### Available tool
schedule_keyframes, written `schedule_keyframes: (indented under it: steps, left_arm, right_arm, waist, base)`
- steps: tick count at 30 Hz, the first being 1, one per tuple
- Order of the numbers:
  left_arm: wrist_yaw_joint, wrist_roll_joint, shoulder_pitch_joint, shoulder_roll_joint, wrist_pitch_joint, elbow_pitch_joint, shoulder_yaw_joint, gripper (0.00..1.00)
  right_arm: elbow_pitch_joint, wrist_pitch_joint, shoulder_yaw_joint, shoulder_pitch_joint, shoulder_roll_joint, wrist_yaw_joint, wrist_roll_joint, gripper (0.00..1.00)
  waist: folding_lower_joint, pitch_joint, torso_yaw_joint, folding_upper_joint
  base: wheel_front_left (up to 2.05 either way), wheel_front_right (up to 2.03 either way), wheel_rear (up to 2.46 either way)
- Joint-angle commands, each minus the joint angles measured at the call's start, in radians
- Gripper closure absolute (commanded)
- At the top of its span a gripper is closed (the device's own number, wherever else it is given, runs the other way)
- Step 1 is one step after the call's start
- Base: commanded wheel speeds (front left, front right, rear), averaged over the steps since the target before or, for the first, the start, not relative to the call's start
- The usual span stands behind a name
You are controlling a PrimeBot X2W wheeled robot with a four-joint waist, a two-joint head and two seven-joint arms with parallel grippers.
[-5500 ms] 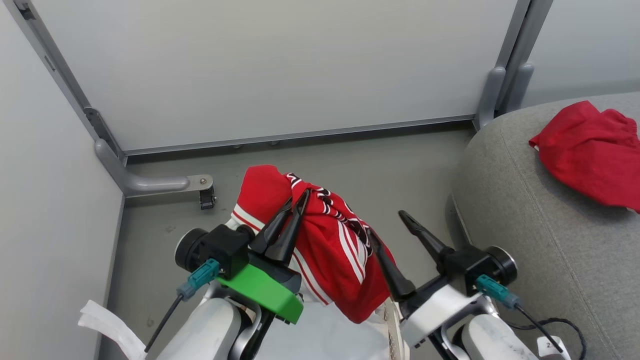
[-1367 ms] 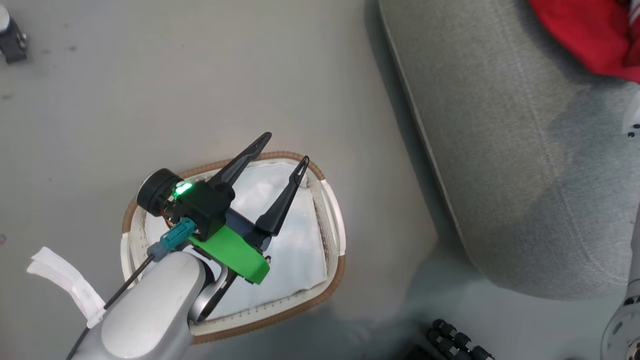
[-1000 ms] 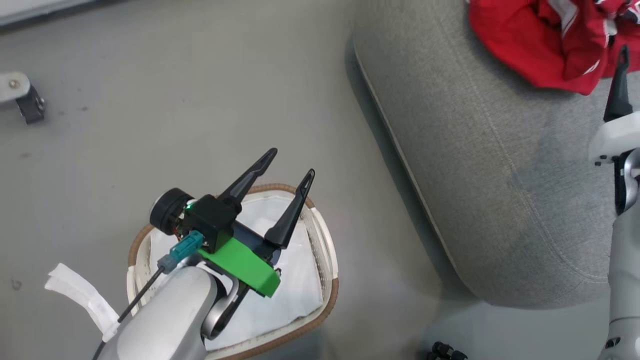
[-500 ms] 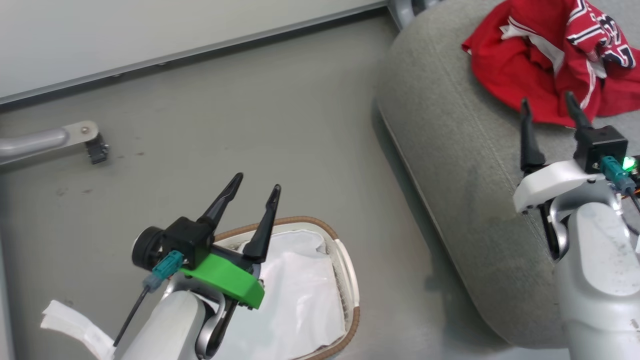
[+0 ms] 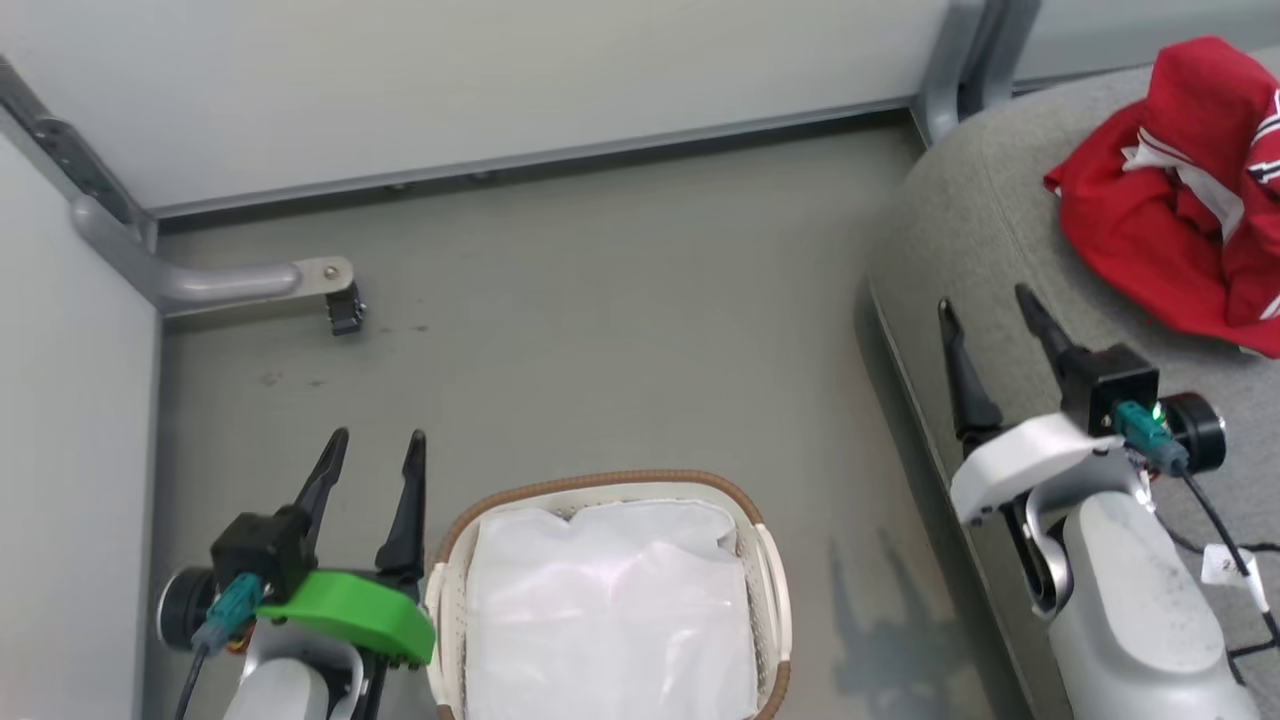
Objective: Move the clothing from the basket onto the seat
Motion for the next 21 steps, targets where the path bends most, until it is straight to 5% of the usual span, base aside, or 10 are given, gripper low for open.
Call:
schedule_keyframes:
  steps: [1, 8, 21]
  left_arm:
    - [0.001, 0.014, 0.029, -0.004, 0.001, -0.001, 0.021, 0.0]
    - [0.001, 0.085, 0.147, -0.048, 0.001, -0.037, 0.151, 0.0]
    - [0.001, 0.131, 0.258, -0.087, 0.001, -0.076, 0.229, 0.0]
  right_arm:
    - [-0.003, -0.005, 0.005, 0.028, -0.004, -0.001, 0.012, 0.0]
    - [-0.008, -0.005, 0.021, 0.127, -0.003, -0.001, 0.045, 0.0]
    - [-0.019, -0.005, 0.016, 0.241, -0.004, -0.001, 0.072, 0.0]
  waist:
    - [0.0001, -0.048, 0.042, 0.0]
    - [0.0001, -0.106, 0.052, 0.0]
    - [0.0001, -0.163, 0.041, 0.0]
  base:
    - [0.0, 0.0, 0.0]
    - [0.0, 0.0, 0.0]
    - [0.0, 0.0, 0.0]
